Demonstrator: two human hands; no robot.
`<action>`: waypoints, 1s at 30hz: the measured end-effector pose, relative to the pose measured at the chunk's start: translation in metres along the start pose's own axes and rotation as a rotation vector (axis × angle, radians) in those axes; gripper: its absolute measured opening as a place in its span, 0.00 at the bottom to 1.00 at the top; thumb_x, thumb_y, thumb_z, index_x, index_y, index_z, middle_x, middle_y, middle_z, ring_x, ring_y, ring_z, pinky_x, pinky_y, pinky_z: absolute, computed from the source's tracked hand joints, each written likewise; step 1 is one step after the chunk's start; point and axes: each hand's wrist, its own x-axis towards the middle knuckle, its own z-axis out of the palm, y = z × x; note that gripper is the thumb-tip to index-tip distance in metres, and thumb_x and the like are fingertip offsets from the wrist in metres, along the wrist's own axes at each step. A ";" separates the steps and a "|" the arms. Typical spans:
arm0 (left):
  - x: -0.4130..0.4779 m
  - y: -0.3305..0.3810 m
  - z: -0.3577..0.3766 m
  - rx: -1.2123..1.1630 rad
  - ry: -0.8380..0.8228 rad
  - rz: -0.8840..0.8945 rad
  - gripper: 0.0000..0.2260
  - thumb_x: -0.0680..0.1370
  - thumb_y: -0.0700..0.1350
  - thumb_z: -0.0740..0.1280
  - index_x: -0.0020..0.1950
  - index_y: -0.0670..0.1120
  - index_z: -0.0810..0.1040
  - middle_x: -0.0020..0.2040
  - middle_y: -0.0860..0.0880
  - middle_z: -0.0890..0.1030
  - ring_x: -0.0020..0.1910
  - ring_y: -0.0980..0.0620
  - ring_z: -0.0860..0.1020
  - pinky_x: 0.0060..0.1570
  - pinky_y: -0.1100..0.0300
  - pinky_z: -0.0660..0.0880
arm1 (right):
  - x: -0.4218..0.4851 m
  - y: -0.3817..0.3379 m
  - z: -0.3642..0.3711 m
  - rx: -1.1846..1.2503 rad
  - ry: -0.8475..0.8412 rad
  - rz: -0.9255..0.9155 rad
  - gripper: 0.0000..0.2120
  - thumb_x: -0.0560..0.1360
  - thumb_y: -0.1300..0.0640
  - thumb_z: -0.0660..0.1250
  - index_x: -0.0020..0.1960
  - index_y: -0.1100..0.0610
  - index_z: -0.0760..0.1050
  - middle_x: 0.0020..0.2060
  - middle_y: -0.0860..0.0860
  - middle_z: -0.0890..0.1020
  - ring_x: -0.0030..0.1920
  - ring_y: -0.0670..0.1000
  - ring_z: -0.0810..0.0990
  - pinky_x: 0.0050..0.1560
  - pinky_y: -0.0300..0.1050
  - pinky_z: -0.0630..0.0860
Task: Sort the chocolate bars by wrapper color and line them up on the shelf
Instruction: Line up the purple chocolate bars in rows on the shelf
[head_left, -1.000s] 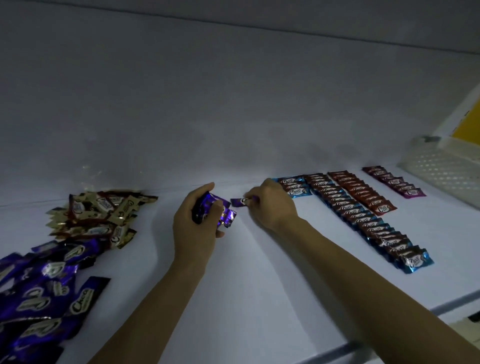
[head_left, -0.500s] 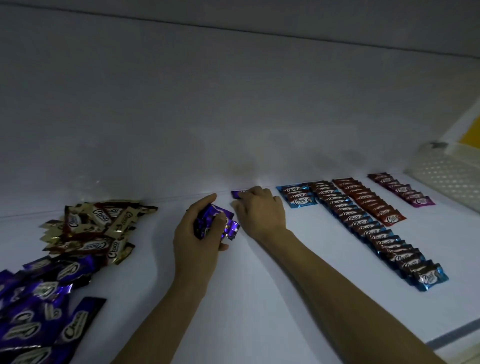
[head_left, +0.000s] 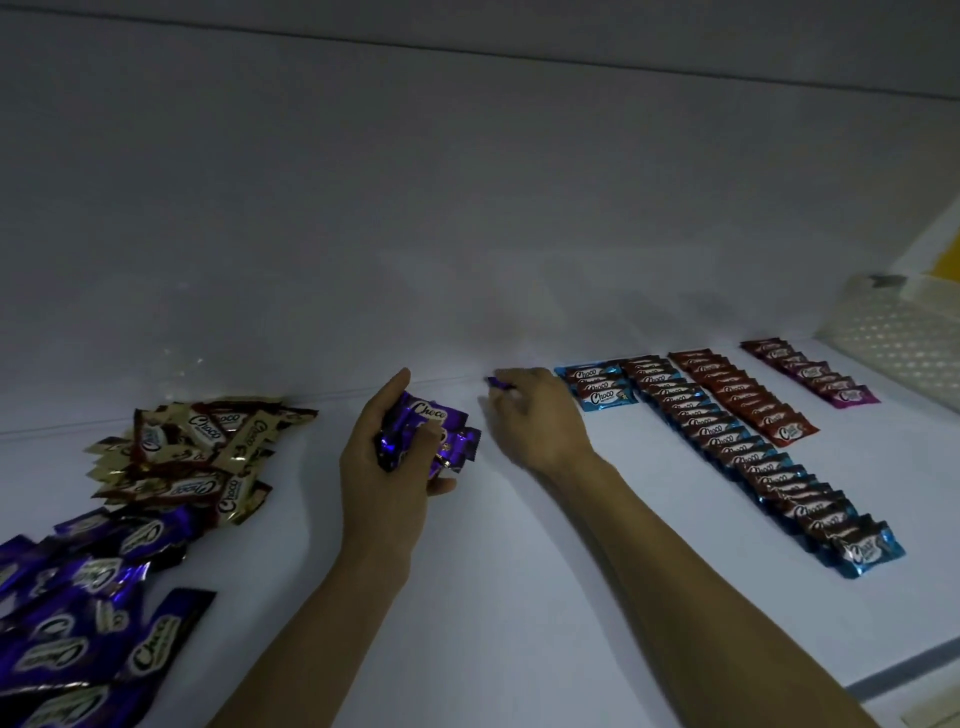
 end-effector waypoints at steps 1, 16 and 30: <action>0.000 -0.001 0.000 -0.006 -0.004 -0.004 0.24 0.76 0.34 0.67 0.66 0.57 0.72 0.58 0.57 0.75 0.41 0.60 0.82 0.29 0.65 0.77 | -0.005 -0.008 -0.010 0.272 -0.088 0.038 0.14 0.80 0.52 0.59 0.57 0.56 0.79 0.49 0.48 0.81 0.45 0.45 0.77 0.43 0.30 0.71; -0.008 -0.009 0.000 0.154 -0.024 0.005 0.26 0.76 0.32 0.67 0.66 0.57 0.68 0.55 0.45 0.79 0.37 0.56 0.80 0.30 0.61 0.76 | -0.020 -0.022 -0.049 0.549 -0.304 0.016 0.05 0.75 0.68 0.66 0.46 0.61 0.79 0.30 0.48 0.79 0.29 0.41 0.75 0.31 0.33 0.68; 0.009 -0.010 0.025 0.213 0.090 0.063 0.23 0.76 0.33 0.67 0.63 0.56 0.70 0.52 0.50 0.80 0.39 0.56 0.80 0.28 0.65 0.75 | -0.032 -0.001 -0.041 -0.356 -0.226 0.068 0.13 0.77 0.58 0.60 0.59 0.53 0.77 0.55 0.53 0.80 0.54 0.55 0.78 0.51 0.45 0.73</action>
